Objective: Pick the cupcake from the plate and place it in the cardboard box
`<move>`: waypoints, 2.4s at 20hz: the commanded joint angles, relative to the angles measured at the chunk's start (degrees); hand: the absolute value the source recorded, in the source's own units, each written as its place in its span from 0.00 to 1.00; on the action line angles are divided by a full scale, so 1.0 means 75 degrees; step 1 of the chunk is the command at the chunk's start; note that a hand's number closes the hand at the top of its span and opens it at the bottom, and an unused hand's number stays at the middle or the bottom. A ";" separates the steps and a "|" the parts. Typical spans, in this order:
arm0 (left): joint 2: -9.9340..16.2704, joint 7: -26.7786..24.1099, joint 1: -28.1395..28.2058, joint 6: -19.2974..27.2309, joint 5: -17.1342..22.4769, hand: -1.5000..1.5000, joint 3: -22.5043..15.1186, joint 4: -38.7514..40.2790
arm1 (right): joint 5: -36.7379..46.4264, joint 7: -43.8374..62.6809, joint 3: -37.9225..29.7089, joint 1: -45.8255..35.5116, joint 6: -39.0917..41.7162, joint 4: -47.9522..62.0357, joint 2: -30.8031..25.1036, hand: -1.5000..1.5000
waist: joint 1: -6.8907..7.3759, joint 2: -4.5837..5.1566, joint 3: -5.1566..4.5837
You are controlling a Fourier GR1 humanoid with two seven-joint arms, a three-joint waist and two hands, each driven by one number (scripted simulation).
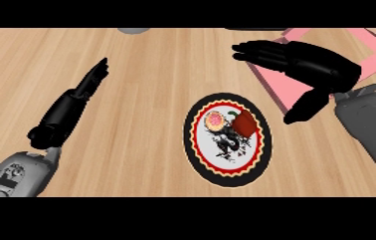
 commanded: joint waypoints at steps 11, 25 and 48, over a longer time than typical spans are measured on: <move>-0.0356 0.0224 -0.0237 -0.0319 -0.0292 0.50 0.0241 0.0303 | 0.1947 0.3809 0.1869 -0.0093 0.1876 -0.1977 0.1320 0.00 | -0.0088 -0.0009 0.0004; -0.0513 0.0172 0.0140 -0.1095 -0.0638 0.50 0.1128 -0.0026 | 0.3758 0.3979 0.1841 0.1152 0.1890 -0.2330 0.1991 0.00 | -0.0064 -0.0004 0.0010; -0.1615 0.0292 0.0143 -0.1521 -0.1538 0.50 0.1758 -0.0127 | 0.6015 0.2249 0.1372 0.1471 0.0596 0.0226 0.3082 0.00 | -0.0050 0.0003 0.0010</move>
